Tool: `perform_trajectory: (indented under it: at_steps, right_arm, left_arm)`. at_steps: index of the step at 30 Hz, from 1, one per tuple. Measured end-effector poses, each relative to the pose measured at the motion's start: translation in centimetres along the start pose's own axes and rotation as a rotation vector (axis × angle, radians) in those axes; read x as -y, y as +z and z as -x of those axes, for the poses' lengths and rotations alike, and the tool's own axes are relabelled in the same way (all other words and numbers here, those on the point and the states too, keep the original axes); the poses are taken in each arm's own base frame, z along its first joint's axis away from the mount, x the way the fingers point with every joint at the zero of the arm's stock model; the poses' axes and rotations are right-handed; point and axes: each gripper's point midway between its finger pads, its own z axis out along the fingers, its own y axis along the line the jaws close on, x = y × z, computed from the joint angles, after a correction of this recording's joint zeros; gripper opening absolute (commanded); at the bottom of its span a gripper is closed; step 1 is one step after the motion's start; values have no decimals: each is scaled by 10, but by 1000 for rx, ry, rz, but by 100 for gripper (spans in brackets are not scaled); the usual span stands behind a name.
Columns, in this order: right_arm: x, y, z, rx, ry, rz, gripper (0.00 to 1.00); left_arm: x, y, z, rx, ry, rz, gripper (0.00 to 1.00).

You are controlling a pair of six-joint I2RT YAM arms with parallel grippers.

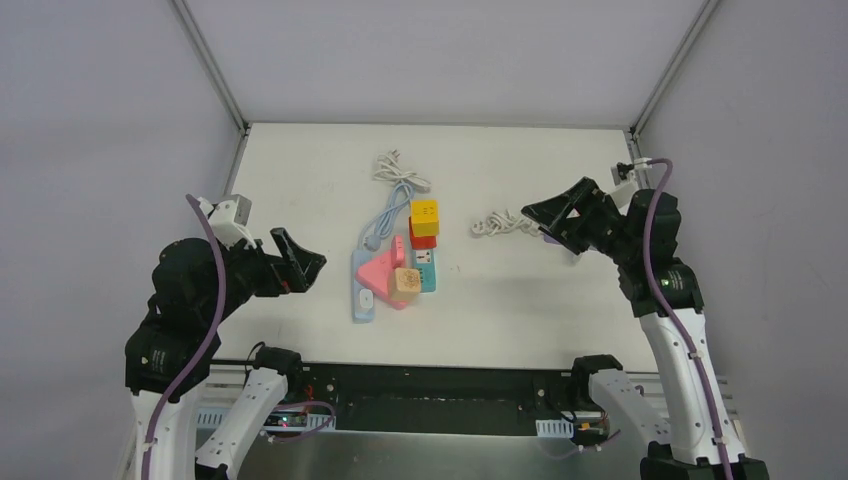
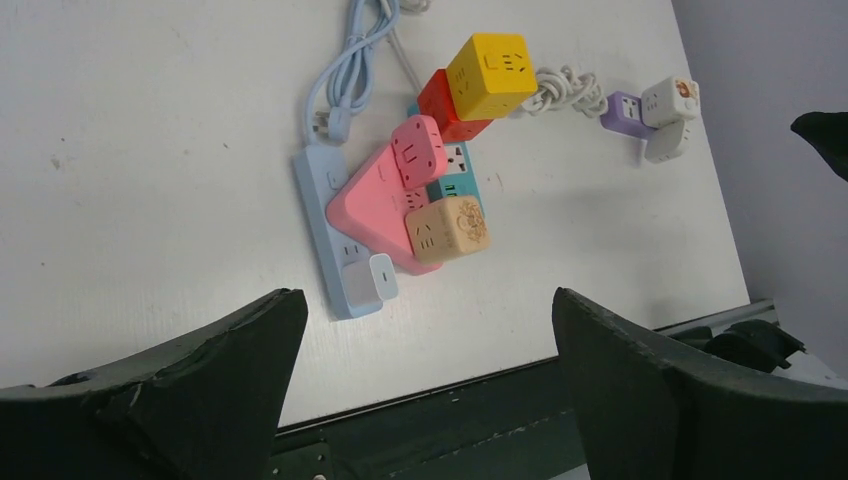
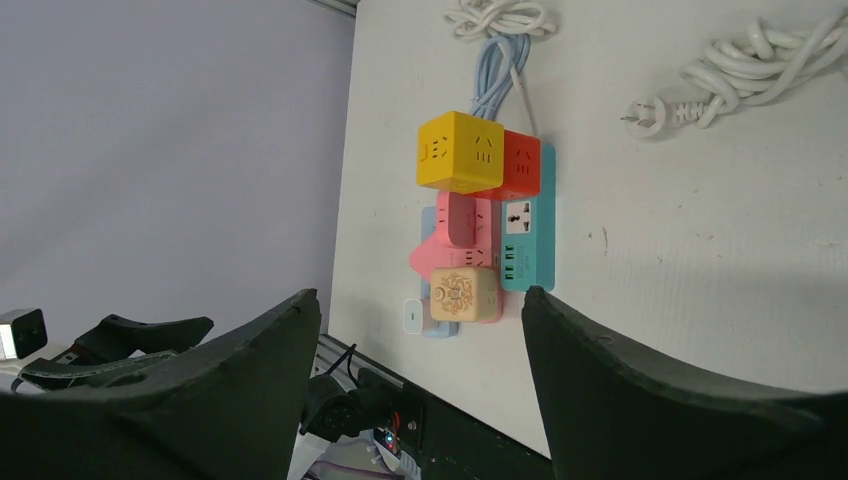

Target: Pull the plug off the socket

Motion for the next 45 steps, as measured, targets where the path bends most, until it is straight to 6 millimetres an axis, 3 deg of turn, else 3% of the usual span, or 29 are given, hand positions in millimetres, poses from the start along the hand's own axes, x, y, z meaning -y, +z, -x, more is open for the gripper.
perform_trajectory:
  at_steps: [3, 7, 13, 19, 24, 27, 34, 41, 45]
  right_arm:
    - [7, 9, -2, -30, 18, -22, 83]
    - [22, 23, -9, -97, 45, -64, 99]
    - [27, 29, -24, -126, 22, -62, 100]
    - [45, 46, -65, -192, 50, -106, 100]
    - [47, 68, -92, -228, 12, -170, 97]
    - [38, 90, -97, -237, -46, -224, 97]
    - [-2, 153, -83, -111, -256, -311, 100]
    - [-1, 217, -90, -118, -397, -417, 98]
    - [4, 247, -99, -143, -454, -481, 94]
  left_arm:
    - [-7, 8, -5, -3, -11, 17, 99]
    - [-10, 18, -3, 36, -18, 17, 99]
    - [-7, 42, -4, 75, -60, -42, 99]
    - [0, 56, 3, 75, -101, -75, 99]
    - [-12, 83, -7, 29, -136, -39, 98]
    - [-23, 107, -16, -29, -191, 11, 96]
    - [-36, 169, -17, -96, -347, 75, 92]
    - [-48, 228, -31, -174, -454, 121, 95]
    - [-49, 254, -41, -219, -483, 126, 91]
